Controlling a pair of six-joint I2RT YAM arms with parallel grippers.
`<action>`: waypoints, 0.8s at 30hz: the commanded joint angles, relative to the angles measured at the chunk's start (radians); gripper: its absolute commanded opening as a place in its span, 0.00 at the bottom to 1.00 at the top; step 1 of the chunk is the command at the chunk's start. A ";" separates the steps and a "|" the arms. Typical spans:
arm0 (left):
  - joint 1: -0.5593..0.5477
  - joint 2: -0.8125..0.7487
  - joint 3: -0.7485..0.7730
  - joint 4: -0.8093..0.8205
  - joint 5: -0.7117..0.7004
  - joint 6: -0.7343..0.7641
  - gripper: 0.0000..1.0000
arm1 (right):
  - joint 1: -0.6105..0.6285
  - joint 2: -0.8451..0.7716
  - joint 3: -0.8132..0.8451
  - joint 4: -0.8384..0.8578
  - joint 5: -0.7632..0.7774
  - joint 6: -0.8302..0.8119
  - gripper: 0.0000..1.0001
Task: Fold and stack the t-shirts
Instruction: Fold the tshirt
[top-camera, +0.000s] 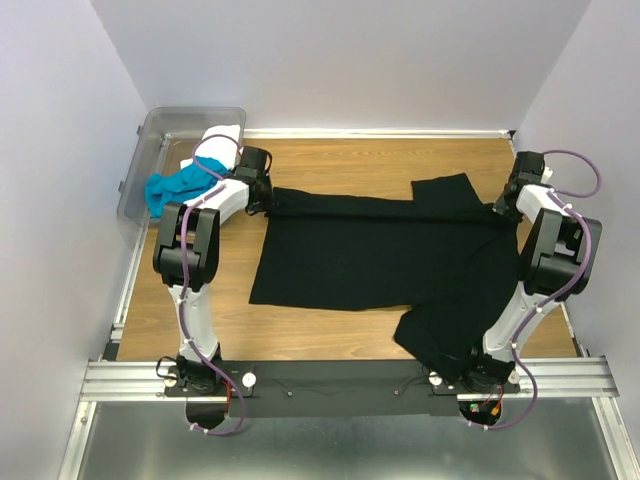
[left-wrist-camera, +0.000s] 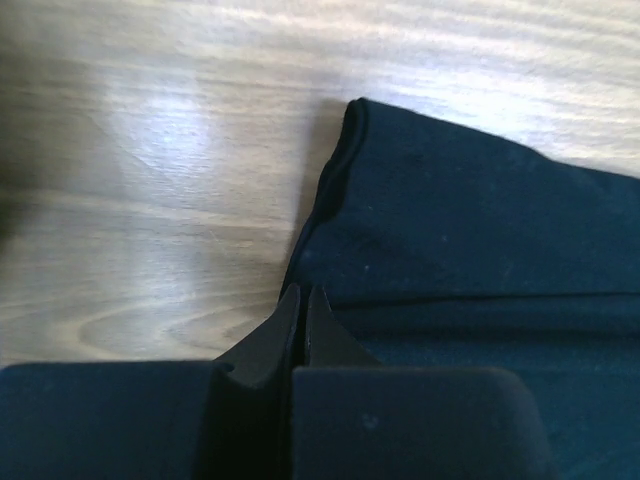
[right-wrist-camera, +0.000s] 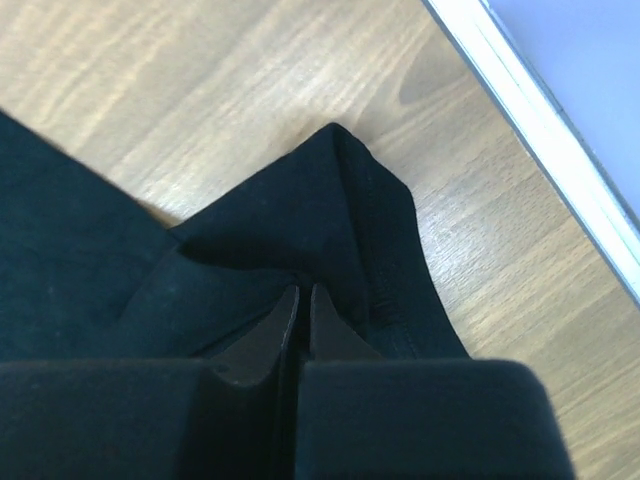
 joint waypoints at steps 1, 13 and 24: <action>0.009 0.019 -0.010 0.024 -0.029 0.004 0.06 | -0.035 0.034 -0.019 0.011 0.100 0.016 0.13; -0.018 -0.170 -0.077 0.027 -0.008 -0.004 0.72 | -0.034 -0.082 0.026 0.010 -0.022 -0.020 0.59; -0.049 -0.053 0.097 0.011 0.041 0.010 0.58 | -0.006 0.040 0.196 0.013 -0.430 -0.151 0.59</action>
